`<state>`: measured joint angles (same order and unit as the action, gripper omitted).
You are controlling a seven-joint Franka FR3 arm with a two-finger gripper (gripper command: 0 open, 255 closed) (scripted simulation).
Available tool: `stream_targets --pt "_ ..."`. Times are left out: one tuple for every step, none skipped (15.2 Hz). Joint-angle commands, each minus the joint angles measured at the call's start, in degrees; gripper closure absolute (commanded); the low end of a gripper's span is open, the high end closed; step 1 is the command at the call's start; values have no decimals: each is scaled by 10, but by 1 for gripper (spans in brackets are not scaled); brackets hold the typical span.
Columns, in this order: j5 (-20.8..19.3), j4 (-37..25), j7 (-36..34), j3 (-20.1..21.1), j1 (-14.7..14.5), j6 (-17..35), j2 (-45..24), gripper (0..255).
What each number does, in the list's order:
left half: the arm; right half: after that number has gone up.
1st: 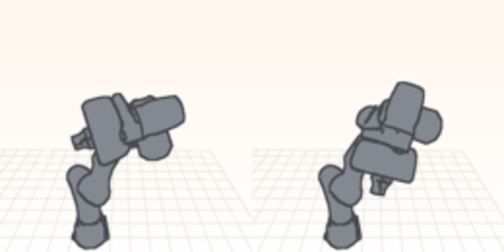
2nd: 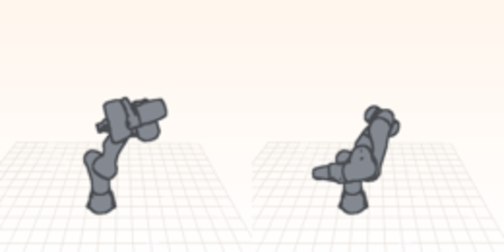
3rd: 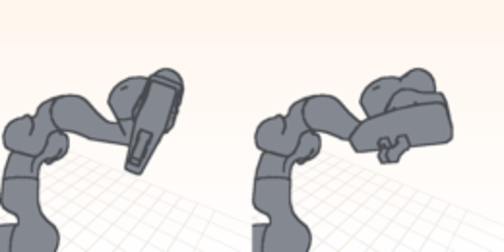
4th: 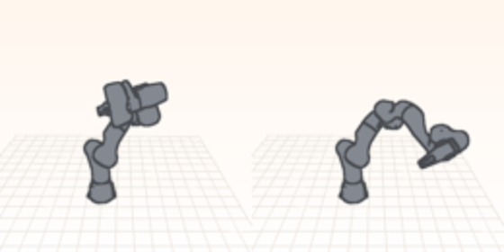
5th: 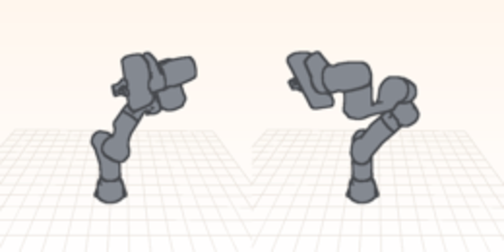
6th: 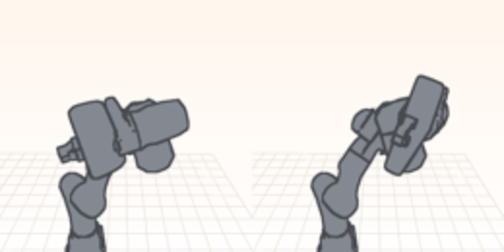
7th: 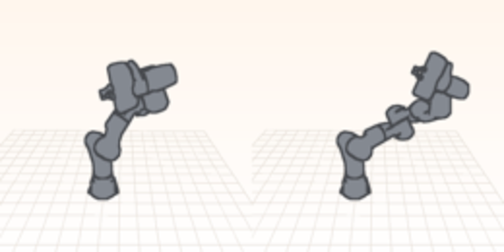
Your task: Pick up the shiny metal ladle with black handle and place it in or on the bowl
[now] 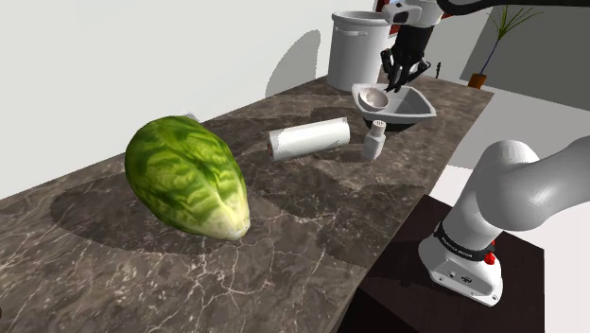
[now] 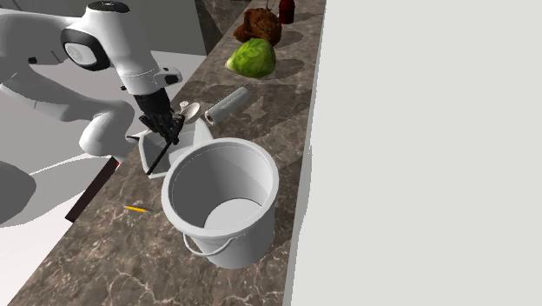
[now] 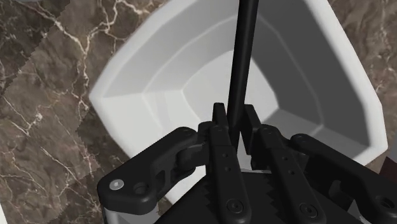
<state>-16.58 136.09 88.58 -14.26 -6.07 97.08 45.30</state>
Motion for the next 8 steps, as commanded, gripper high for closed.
stream_targets --pt "-3 19 -2 -3 1 15 4 255" --pt "-4 28 -3 -4 2 23 5 255" --pt "-4 29 -3 -4 2 23 5 255" --pt "-4 28 -3 -4 2 23 5 255" --pt "-4 28 -3 -4 2 23 5 255" --pt "-4 28 -3 -4 2 23 5 255" --pt "-4 28 -3 -4 2 23 5 255" --pt "-4 28 -3 -4 2 23 5 255"
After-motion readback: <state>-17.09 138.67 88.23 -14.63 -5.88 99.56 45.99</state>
